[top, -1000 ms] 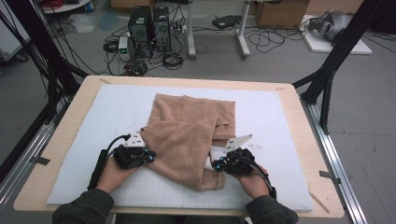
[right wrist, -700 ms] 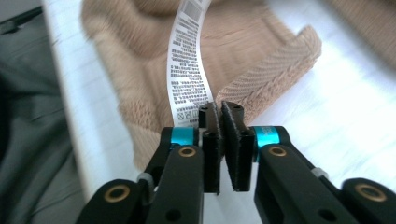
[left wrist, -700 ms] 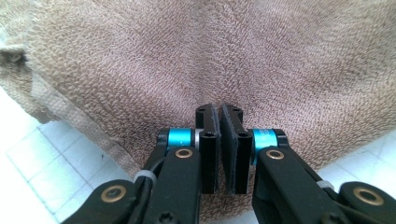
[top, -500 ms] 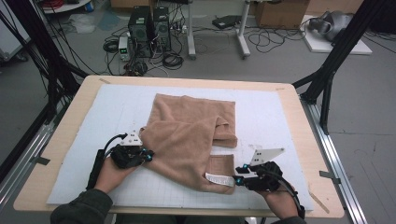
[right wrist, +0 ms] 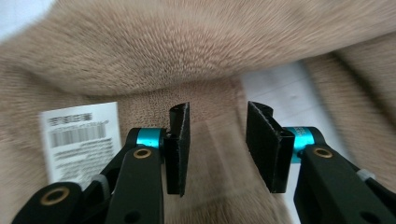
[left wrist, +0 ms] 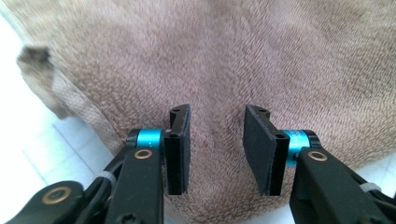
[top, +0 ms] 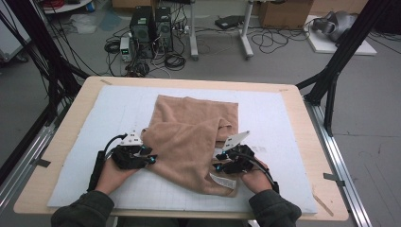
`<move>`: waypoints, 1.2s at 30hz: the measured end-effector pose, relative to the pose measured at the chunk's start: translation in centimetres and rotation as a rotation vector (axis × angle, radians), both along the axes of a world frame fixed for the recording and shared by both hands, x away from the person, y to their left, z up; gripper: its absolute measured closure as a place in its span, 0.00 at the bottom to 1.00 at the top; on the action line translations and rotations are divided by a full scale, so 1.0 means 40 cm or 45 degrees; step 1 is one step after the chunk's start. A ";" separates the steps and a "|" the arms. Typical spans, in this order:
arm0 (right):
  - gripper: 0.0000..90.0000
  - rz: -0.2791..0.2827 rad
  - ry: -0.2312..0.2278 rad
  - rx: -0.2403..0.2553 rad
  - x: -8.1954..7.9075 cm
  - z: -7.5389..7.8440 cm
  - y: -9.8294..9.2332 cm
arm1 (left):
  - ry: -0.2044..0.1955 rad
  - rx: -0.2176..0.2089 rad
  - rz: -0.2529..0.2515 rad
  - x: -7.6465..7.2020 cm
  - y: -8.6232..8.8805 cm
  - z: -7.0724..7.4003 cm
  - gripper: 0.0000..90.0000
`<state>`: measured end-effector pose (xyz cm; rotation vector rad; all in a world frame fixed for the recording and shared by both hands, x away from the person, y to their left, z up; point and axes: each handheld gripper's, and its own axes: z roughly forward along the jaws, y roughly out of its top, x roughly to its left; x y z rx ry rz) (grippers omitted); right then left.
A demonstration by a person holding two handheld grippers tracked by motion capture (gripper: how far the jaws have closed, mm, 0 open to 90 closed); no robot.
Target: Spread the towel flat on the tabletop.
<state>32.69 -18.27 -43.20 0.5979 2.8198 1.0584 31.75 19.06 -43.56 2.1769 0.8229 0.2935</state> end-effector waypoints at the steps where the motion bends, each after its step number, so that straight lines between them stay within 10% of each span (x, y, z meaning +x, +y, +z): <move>1: 0.76 0.007 -0.012 -0.001 -0.001 -0.008 0.003 | 0.010 0.009 -0.014 0.001 -0.001 -0.003 0.75; 3: 0.96 0.020 0.017 0.015 0.000 -0.007 -0.005 | 0.015 -0.002 -0.035 0.001 -0.007 -0.009 0.85; 22: 0.92 -0.020 0.058 0.039 -0.146 0.054 -0.173 | -0.016 -0.073 -0.075 -0.034 0.014 0.028 0.93; 28: 0.77 -0.018 -0.065 0.092 -0.097 0.103 -0.126 | -0.014 -0.088 -0.027 -0.020 0.023 0.027 0.72; 36: 0.76 0.017 -0.033 -0.007 0.000 0.023 -0.049 | 0.010 0.028 -0.003 -0.003 0.003 -0.001 0.60</move>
